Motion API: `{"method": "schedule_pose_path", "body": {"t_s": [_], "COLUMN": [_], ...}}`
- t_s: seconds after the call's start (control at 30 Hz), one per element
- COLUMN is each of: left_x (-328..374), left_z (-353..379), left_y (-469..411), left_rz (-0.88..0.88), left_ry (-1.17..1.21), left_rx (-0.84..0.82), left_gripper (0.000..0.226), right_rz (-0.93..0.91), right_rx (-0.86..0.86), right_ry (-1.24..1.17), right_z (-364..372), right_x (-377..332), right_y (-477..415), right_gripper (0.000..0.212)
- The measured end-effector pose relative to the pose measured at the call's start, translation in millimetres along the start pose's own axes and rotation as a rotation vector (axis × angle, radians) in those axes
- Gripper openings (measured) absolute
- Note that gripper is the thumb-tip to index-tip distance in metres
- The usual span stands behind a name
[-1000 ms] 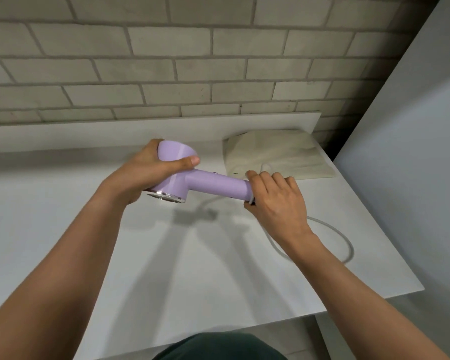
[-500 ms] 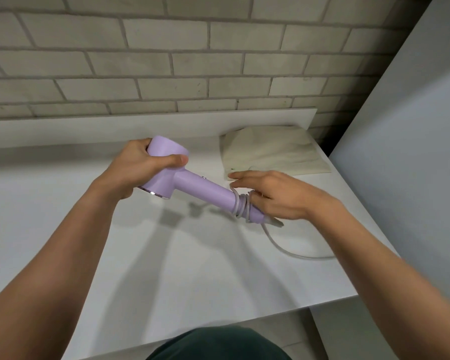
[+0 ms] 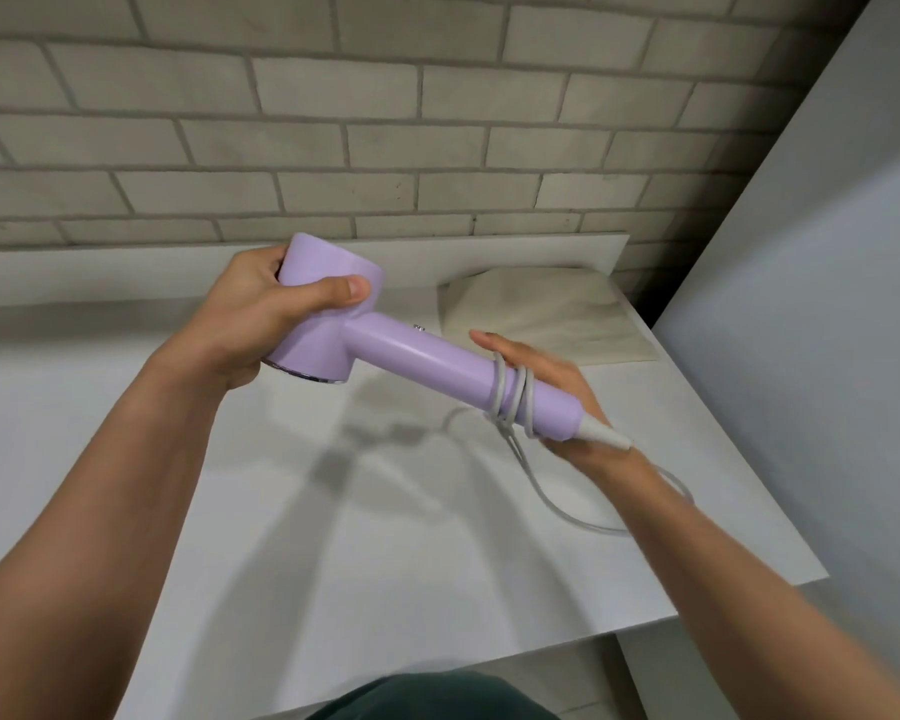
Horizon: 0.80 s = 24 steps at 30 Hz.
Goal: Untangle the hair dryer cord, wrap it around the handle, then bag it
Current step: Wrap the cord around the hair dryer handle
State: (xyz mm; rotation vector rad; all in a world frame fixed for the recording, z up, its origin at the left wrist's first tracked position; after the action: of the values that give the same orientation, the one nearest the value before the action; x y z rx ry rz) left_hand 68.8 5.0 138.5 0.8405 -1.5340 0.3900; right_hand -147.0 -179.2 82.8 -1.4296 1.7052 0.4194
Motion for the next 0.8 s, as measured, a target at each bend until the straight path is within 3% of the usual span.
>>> {"method": "schedule_pose_path", "body": {"t_s": [0.07, 0.17, 0.27, 0.37, 0.47, 0.57, 0.7, 0.8], "left_x": [-1, -4, -8, -12, -14, -14, -13, -12], "left_z": [4, 7, 9, 5, -2, -1, 8, 13], "left_y": [-2, -6, -14, -20, -25, -26, -25, -23], "left_rz": [0.004, -0.026, -0.022, -0.009, 0.004, 0.027, 0.047, 0.069], "left_ry": [0.020, 0.108, 0.122, 0.132, 0.046, -0.051, -0.228, -0.286], "left_rx": [0.024, 0.085, 0.238, 0.366, 0.441, 0.443, 0.401, 0.329], "left_gripper": [0.061, 0.050, 0.033, 0.040, 0.053, 0.059, 0.053, 0.048], "right_rz": [0.072, -0.065, -0.054, -0.101, -0.066, -0.134, -0.264, -0.386], "right_rx": [-0.058, 0.005, -0.105, -0.263, -0.307, -0.239, -0.156, -0.055], "right_ry": [0.163, 0.204, 0.138, 0.140, 0.188, 0.353, 0.783, 1.005], "right_z": [15, 38, 46, 39, 16, -9, -38, -56], "right_x": [-1, 19, 10, -7, -23, -44, -43, -36], "right_y": [12, 34, 35, 45, 47, 42, 31, 20], "right_gripper": [0.034, 0.023, 0.036, 0.032, 0.031, 0.029, 0.016, 0.029]}}
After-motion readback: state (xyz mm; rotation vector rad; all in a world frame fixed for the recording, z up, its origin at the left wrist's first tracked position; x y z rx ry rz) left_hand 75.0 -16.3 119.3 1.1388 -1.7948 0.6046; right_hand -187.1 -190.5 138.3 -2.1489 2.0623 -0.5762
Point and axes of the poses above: each hand's wrist, its own y-axis away from the middle knuckle, its own z-axis out of the palm, x = y × z, the point moved 1 cm from there along -y, towards the middle knuckle, and after that the axes turned 14 degrees about -z, right-handed, at the moved point
